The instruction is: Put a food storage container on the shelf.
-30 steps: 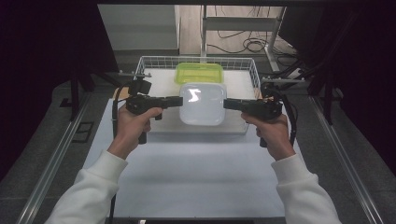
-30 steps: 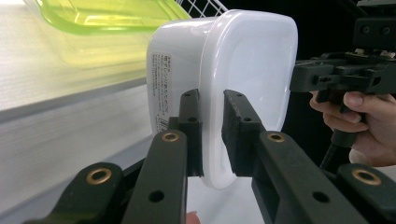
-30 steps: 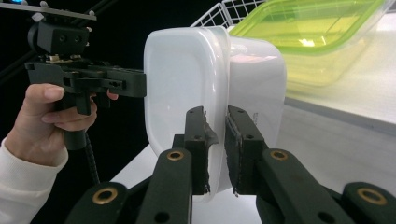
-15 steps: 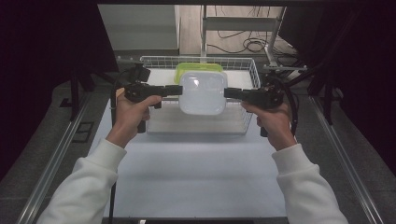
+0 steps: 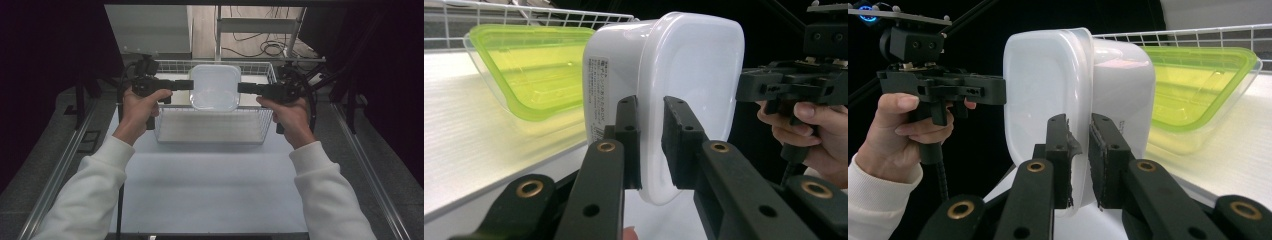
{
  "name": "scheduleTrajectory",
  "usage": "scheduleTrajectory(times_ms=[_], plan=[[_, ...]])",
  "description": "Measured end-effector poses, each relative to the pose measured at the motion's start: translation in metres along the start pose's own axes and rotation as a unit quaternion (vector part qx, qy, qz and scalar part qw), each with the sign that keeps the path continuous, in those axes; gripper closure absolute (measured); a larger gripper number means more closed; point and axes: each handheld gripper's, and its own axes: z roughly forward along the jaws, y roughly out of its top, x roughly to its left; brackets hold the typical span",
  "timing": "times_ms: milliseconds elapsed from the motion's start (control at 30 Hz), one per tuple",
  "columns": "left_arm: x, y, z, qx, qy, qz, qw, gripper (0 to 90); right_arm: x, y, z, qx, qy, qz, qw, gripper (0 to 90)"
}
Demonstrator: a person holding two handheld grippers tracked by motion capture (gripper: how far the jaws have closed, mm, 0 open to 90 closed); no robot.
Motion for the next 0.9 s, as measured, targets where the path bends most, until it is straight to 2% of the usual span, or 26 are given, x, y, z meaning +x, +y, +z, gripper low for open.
scheduleTrajectory(times_ms=[167,467,667,900], plan=[[0.004,0.009,0.000,-0.002,-0.001,-0.005,1.0000,78.6,-0.002,0.008,0.004,0.001,0.000,0.003,1.0000,78.7],[0.009,0.033,0.005,-0.002,0.006,0.001,1.0000,78.6,-0.010,0.029,0.009,-0.004,0.002,0.006,1.0000,78.7],[0.023,0.044,0.015,-0.004,0.009,-0.015,0.9998,78.4,-0.024,0.040,0.019,0.002,0.006,0.018,0.9998,78.7],[0.031,0.059,0.020,0.002,0.015,-0.025,0.9996,78.3,-0.036,0.052,0.028,0.005,0.006,0.030,0.9995,78.7]])
